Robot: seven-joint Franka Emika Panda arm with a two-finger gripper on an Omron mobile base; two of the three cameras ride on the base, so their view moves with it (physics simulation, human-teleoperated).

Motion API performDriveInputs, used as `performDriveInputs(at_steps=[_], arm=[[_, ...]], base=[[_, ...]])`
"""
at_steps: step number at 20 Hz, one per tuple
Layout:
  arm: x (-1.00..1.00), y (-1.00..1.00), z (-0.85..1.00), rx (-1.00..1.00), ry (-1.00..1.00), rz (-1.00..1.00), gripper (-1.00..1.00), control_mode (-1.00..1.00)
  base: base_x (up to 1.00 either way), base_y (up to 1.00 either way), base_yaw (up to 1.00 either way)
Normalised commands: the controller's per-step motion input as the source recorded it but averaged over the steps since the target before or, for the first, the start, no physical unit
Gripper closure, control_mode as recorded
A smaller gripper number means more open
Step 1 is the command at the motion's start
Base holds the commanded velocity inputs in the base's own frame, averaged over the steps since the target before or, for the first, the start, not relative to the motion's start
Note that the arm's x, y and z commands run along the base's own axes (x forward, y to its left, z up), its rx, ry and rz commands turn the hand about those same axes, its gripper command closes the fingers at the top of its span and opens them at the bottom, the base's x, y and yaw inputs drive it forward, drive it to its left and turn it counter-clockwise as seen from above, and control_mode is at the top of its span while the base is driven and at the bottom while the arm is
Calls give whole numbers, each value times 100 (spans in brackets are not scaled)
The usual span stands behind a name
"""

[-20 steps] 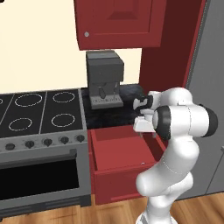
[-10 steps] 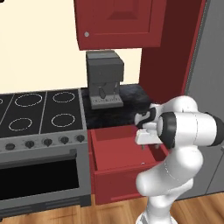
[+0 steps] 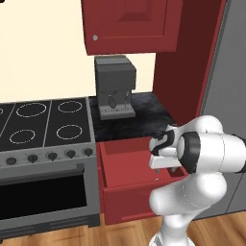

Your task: Restock the sink supplies by placing the sponge and soap dispenser on the counter and next to the sink. Make sure the soap dispenser is upright.

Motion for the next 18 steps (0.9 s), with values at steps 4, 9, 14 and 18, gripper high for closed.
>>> performDriveInputs(at_steps=[4, 9, 14, 18], arm=[[4, 0, -21, 0, 0, 0, -100, -100], [18, -2, -13, 0, 0, -1, -100, -100], [28, 0, -8, 0, 0, -3, -100, -100], [21, -7, -21, 0, 0, -3, -100, -100]], base=[[0, 0, 0], [0, 0, 0], [0, 0, 0], [0, 0, 0]])
